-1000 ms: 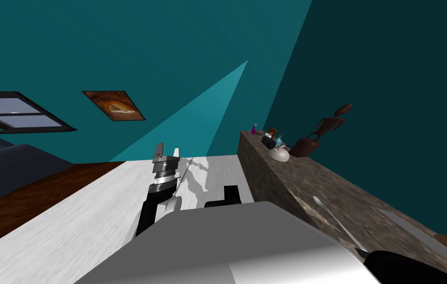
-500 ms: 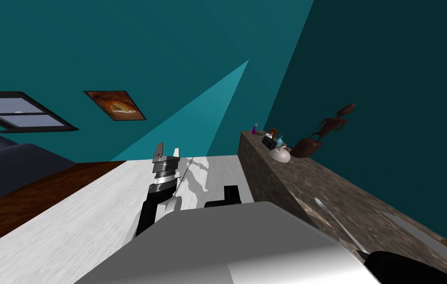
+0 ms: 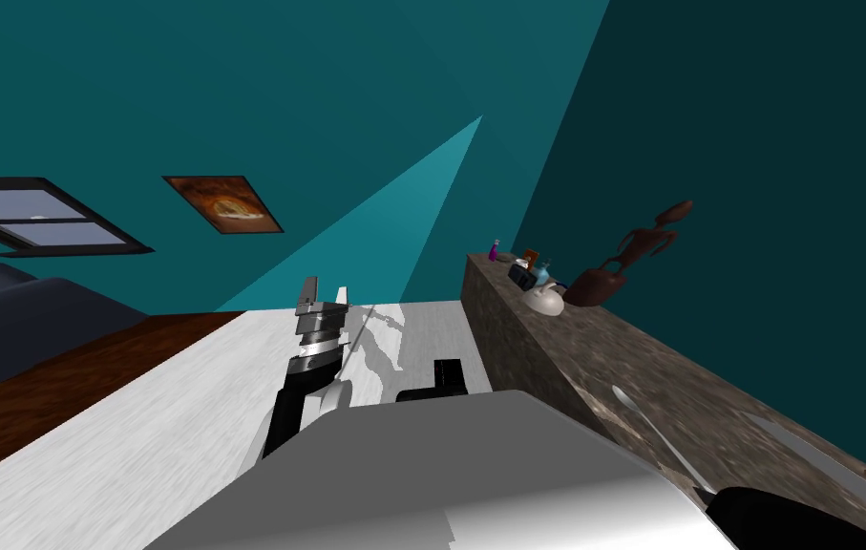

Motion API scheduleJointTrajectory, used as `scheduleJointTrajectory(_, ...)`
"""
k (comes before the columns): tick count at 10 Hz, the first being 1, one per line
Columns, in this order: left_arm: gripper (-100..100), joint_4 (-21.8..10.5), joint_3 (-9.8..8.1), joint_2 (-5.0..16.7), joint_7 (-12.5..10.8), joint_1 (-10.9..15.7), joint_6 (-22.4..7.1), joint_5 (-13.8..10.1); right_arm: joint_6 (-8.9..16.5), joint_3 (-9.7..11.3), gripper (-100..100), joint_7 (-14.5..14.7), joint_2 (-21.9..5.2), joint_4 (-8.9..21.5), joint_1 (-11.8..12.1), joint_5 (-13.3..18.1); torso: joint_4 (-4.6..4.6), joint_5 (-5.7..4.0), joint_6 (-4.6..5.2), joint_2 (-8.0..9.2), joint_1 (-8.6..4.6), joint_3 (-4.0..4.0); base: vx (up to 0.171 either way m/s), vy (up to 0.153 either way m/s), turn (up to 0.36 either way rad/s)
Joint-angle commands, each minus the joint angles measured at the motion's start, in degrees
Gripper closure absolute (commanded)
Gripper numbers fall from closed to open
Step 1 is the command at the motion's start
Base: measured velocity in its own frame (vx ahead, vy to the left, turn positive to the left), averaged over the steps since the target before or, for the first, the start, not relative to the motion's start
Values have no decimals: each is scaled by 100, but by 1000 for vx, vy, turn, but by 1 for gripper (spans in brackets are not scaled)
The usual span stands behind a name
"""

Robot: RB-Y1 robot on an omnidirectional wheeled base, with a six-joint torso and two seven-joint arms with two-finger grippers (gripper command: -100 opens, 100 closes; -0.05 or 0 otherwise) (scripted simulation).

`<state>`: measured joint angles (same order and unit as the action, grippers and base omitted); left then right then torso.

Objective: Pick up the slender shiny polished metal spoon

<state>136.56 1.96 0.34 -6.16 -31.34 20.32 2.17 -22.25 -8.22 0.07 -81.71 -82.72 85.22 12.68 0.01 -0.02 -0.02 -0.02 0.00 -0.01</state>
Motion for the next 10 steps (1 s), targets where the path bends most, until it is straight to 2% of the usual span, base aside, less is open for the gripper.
scheduleJointTrajectory(1,0,0,0,0,0,0,0,0,20,9,-100,2,-27,-16,27,13,0,0,0,0,0,0,6,-6,16)
scheduleJointTrajectory(10,0,0,0,0,0,0,0,0,47,32,-100,9,-81,-34,82,42,0,0,0,-1,0,-1,12,-1,2)
